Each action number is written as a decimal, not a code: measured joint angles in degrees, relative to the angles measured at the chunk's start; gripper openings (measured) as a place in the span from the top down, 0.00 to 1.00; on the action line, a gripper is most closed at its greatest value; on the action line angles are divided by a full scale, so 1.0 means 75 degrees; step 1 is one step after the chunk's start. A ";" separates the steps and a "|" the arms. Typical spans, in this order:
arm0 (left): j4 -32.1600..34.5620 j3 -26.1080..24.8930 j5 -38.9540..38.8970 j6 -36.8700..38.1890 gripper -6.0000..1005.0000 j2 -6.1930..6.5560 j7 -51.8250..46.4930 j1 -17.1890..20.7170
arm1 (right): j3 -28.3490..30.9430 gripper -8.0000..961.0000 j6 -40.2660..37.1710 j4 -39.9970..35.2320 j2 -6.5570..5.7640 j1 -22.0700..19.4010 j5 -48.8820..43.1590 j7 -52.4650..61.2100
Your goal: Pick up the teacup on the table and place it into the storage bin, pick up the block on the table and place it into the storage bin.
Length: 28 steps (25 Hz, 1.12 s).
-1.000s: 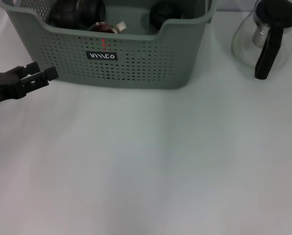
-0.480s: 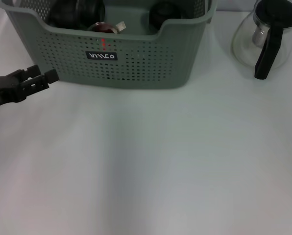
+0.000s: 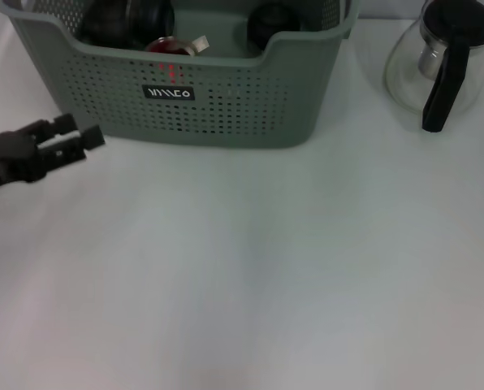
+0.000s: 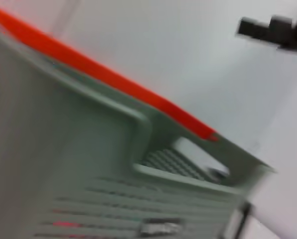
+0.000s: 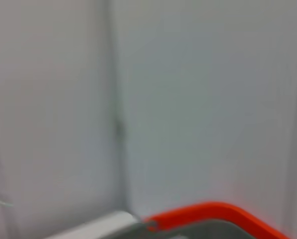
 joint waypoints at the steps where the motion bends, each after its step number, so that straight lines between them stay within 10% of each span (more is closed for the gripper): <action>1: 0.0005 0.0063 0.0037 0.0212 0.15 0.0013 0.0165 0.0027 | -0.0174 0.25 -0.0244 -0.0145 -0.0017 -0.0473 0.0864 -0.0752; 6: 0.0373 0.0384 0.0145 0.1730 0.15 0.0075 0.1559 0.0364 | -0.0405 0.07 -0.2415 0.0082 -0.0060 -0.2632 0.3903 -0.4236; 13: 0.0698 0.1211 0.0299 0.2342 0.15 0.0088 0.2487 0.0429 | -0.0059 0.04 -0.3989 0.0832 -0.0056 -0.4576 0.3888 -0.5605; 28: 0.0355 0.2494 0.0299 0.1435 0.14 -0.0051 0.2518 -0.0195 | 0.0472 0.04 -0.3969 0.3315 -0.0095 -0.4354 0.2774 -0.6896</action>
